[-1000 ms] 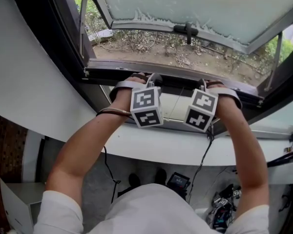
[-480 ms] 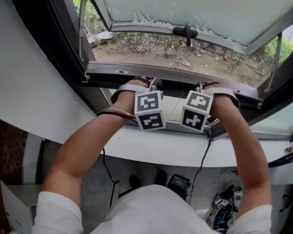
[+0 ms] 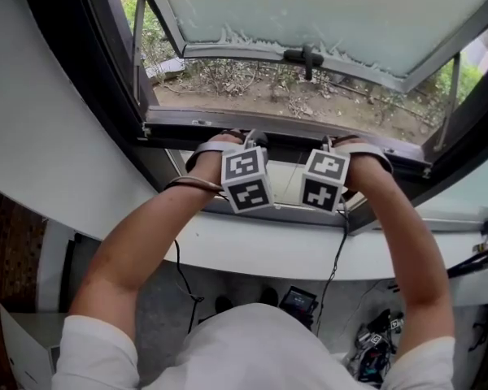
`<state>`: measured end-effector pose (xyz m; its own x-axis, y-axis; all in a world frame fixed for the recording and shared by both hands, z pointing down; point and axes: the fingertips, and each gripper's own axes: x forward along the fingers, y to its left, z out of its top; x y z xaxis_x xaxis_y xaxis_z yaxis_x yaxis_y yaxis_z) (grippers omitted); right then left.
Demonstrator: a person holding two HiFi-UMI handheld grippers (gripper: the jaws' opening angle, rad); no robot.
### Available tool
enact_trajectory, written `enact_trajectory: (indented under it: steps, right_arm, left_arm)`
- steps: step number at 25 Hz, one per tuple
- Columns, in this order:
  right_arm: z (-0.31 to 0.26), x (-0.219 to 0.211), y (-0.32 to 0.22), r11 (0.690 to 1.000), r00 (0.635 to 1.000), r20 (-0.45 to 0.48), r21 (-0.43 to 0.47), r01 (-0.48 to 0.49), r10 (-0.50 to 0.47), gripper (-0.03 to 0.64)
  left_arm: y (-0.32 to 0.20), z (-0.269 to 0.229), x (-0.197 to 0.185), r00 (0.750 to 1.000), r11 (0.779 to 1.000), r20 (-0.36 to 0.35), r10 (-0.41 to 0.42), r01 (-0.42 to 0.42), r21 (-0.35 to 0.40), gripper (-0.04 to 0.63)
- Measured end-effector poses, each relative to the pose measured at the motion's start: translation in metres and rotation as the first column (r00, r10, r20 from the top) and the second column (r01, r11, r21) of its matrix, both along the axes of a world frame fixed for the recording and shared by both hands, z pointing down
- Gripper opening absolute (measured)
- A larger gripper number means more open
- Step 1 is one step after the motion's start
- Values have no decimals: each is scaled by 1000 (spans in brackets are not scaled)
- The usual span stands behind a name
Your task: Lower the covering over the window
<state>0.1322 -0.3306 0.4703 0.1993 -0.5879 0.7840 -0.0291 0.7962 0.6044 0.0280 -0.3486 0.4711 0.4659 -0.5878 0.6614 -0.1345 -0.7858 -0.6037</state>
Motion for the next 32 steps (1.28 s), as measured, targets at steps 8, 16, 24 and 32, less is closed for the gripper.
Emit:
enact_trajectory:
  steps: [8, 16, 24, 32]
  right_arm:
    - [-8, 0, -2, 999, 998, 60, 52, -6, 2, 35]
    - [-16, -1, -1, 998, 999, 54, 57, -7, 3, 35]
    - [-9, 0, 0, 997, 997, 57, -64, -49, 53, 35]
    - [-3, 1, -3, 996, 997, 23, -50, -69, 71, 35]
  left_arm:
    - [0, -7, -1, 999, 998, 11, 48, -49, 46, 48]
    - [1, -15, -2, 997, 995, 26, 66, -67, 68, 48]
    - [0, -11, -1, 997, 993, -70, -10, 2, -114, 48]
    - [0, -6, 1, 994, 995, -102, 49, -58, -86, 49]
